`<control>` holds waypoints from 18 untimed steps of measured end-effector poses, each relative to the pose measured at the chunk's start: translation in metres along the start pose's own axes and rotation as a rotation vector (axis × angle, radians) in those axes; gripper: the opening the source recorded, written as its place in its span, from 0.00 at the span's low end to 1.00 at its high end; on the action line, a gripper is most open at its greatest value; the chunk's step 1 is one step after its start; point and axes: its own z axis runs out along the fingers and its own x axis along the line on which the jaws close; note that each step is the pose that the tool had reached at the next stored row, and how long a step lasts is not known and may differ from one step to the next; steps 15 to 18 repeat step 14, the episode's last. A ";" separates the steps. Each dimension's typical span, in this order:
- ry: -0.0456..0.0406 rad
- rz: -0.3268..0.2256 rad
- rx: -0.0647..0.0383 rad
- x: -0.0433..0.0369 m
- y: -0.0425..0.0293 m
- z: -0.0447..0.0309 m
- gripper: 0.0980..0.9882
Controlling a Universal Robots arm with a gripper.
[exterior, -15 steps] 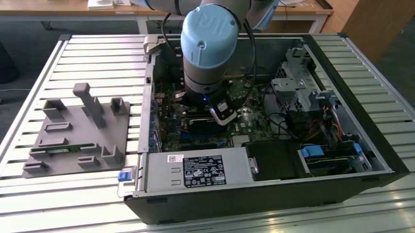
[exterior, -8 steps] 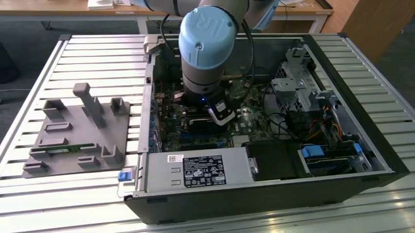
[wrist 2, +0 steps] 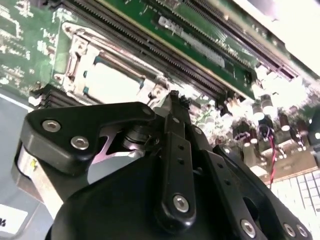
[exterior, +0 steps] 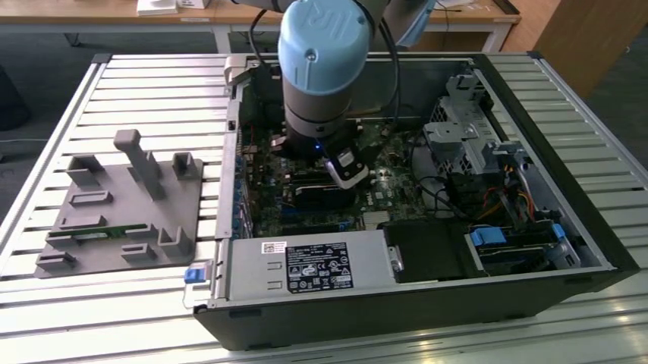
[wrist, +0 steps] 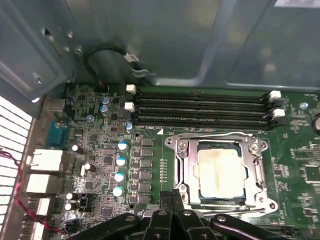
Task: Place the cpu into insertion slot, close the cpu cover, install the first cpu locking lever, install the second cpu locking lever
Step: 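Install the second cpu locking lever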
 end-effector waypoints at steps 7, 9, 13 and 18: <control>0.0000 0.000 0.000 -0.0003 0.0062 -0.0156 0.01; 0.0001 0.000 0.000 -0.0004 0.0085 -0.0211 0.01; 0.0000 0.000 0.000 -0.0006 0.0108 -0.0268 0.01; -0.0001 0.000 0.000 -0.0006 0.0109 -0.0269 0.01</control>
